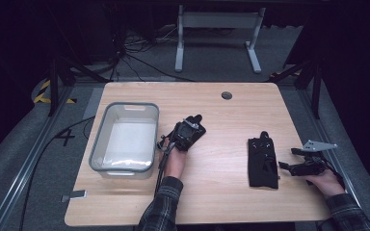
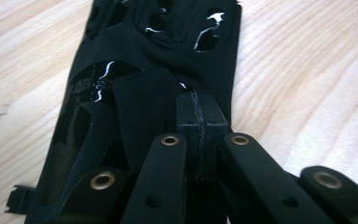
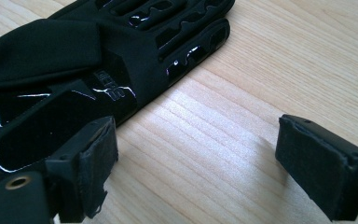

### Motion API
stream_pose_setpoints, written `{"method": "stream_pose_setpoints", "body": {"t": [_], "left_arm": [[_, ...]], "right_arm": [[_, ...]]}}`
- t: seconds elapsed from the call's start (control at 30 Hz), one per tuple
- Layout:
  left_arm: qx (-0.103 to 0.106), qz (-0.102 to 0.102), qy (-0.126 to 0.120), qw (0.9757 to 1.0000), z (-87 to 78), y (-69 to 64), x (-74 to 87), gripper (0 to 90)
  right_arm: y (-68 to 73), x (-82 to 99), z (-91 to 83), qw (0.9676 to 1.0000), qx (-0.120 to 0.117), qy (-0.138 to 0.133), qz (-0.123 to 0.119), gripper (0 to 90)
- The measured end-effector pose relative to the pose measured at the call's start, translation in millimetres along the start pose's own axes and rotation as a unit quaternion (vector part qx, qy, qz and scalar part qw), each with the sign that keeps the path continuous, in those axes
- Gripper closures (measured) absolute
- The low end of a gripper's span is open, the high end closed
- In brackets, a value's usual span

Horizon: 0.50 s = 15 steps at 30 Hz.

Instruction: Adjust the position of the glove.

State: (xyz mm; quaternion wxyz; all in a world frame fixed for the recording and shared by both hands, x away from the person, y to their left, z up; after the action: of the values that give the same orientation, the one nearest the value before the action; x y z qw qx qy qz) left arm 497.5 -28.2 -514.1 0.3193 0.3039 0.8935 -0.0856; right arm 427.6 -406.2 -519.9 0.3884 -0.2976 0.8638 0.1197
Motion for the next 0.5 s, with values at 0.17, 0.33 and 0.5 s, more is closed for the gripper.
{"method": "stream_pose_setpoints", "body": {"t": [0.17,0.33,0.5], "left_arm": [[0.022,0.006,0.004,0.9997,-1.4,-10.6,0.5,89.9],[0.059,0.020,0.002,0.9981,-2.1,-32.0,-0.2,89.9],[0.089,0.033,0.001,0.9955,-2.8,-53.3,-0.6,89.9]], "right_arm": [[0.0,0.0,0.0,1.0000,0.000,0.000,0.000,13.4],[0.0,-0.1,0.2,1.0000,0.000,0.000,-0.001,13.2],[0.0,-0.1,0.2,1.0000,0.000,0.000,-0.001,13.2]]}}
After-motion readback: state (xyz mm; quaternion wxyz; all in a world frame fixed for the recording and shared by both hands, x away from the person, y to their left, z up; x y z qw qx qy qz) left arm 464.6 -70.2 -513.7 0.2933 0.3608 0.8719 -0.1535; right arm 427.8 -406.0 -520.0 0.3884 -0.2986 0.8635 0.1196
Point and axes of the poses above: each handheld gripper's, and its own axes: z roughly forward along the jaws, x roughly out of its underside, y roughly to its left, the point moved 8 cm from there along z, roughly forward along the jaws, and after that the axes turned 1 degree about -y, right-handed, at the moved point
